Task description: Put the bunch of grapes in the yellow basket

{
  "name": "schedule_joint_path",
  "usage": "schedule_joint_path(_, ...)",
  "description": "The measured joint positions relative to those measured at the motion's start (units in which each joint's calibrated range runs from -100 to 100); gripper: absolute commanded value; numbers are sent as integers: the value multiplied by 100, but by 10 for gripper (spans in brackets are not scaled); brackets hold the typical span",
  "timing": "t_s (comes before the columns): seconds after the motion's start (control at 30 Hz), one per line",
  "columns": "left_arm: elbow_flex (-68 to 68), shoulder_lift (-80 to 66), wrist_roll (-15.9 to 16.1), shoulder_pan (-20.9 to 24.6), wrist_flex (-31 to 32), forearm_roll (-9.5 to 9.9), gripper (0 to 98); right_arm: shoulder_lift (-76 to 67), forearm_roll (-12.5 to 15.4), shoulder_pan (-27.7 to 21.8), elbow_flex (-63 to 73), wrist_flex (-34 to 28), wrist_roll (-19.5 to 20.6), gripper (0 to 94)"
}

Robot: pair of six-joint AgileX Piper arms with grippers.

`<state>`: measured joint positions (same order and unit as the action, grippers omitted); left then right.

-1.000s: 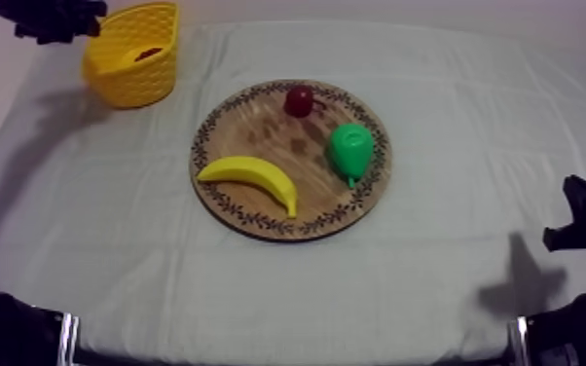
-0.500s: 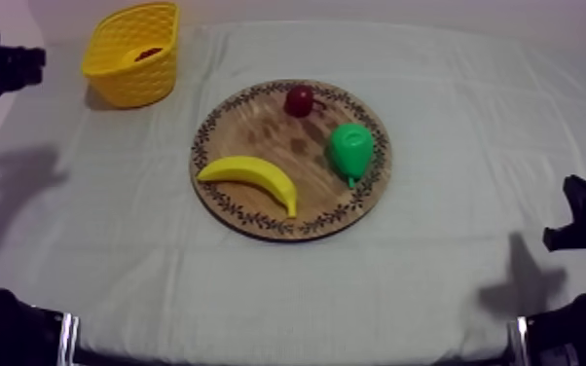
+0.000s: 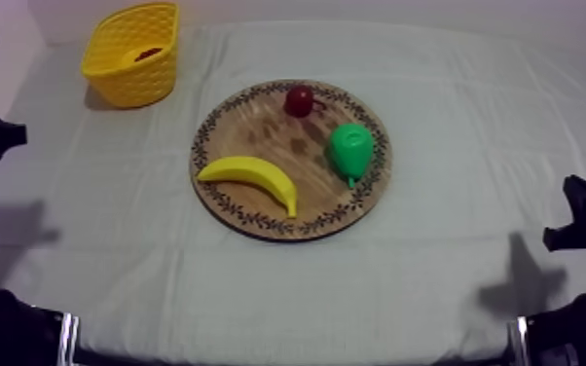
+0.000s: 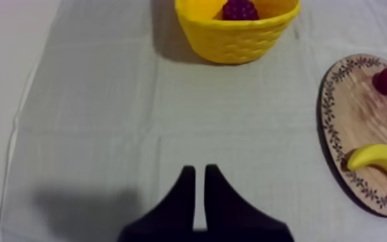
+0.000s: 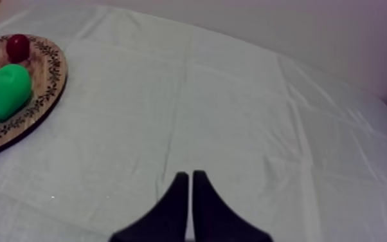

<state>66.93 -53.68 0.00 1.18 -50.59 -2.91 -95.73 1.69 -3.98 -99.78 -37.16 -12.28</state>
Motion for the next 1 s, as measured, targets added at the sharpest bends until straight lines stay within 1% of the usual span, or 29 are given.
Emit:
schedule_joint_path(0.17, 448, -990, -89, -97, 84, 0, 1, 0, 0, 0, 0, 0, 0, 5)
schedule_joint_path(0.3, 815, -1730, -94, -182, 99, 13, 0, 0, 0, 0, 0, 0, 0, 5)
schedule_joint_path(0.6, 1651, -3403, 0, -229, 59, 29, 0, 0, 0, 0, 0, 0, 0, 5)
schedule_joint_path(0.83, 1818, -4278, 123, -142, -60, 29, 0, 0, 0, 0, 0, 0, 0, 5)
schedule_joint_path(1.0, 2033, -4579, 171, -99, 234, -29, 0, 0, 0, 0, 0, 0, 0, 5)
